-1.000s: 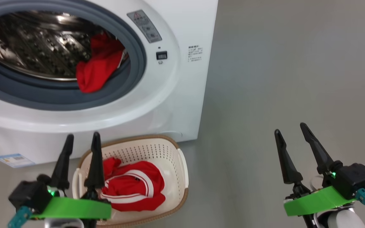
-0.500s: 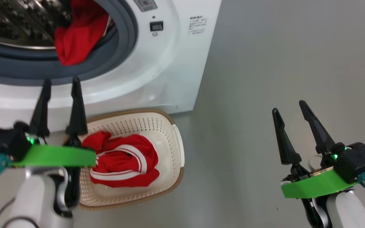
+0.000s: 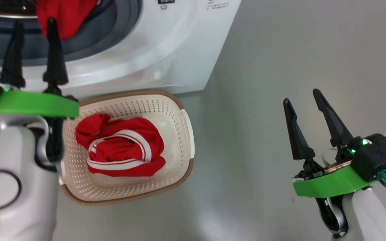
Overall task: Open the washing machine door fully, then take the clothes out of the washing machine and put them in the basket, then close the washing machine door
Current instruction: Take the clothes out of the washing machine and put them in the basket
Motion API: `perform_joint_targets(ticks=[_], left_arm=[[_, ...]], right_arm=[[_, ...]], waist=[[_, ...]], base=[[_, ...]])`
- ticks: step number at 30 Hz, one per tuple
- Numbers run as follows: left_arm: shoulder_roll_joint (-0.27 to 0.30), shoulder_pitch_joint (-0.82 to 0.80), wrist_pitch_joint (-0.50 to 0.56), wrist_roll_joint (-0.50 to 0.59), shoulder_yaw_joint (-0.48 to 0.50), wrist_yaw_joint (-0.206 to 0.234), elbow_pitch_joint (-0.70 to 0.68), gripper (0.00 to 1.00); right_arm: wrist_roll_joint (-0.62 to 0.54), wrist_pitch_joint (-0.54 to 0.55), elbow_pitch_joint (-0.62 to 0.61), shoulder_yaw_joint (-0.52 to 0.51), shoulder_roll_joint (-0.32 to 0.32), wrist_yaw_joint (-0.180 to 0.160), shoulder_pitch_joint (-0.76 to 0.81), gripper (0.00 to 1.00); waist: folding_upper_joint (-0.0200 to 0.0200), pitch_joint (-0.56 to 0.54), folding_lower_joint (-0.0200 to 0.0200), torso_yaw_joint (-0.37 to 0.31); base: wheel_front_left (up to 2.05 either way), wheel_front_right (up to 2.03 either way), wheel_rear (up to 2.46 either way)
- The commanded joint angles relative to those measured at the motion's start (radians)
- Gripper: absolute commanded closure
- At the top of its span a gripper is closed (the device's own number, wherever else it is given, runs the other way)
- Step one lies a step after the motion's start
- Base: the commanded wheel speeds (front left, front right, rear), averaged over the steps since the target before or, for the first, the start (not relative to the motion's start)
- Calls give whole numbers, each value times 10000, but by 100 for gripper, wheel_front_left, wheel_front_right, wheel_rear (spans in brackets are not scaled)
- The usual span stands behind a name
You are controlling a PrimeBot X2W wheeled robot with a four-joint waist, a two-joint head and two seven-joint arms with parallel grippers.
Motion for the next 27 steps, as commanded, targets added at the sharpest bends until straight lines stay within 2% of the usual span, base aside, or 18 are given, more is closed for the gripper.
perform_joint_targets(ticks=[1, 13, 22, 27], left_arm=[[404, -207, -90, 62, 248, -23, -142, 0], [549, -2505, -5, -39, 149, -212, 1992, 0], [964, -3814, 1477, -42, -98, -159, 3908, 0], [1276, -4171, 2379, 150, -313, 100, 4650, 0]], right_arm=[[-79, -63, -284, 239, -47, 48, -147, 0], [-163, -63, -256, 482, -47, 48, -581, 0], [42, -63, 0, 571, -47, 48, -756, 0], [241, -63, 41, 638, -47, 48, -734, 0]], waist=[[-1, 213, 0, -45], [-1, 1026, 0, -181], [-1, 966, 0, -543], [-1, 871, 0, -754]], base=[[0, 0, 0], [0, 0, 0], [0, 0, 0], [0, 0, 0]])
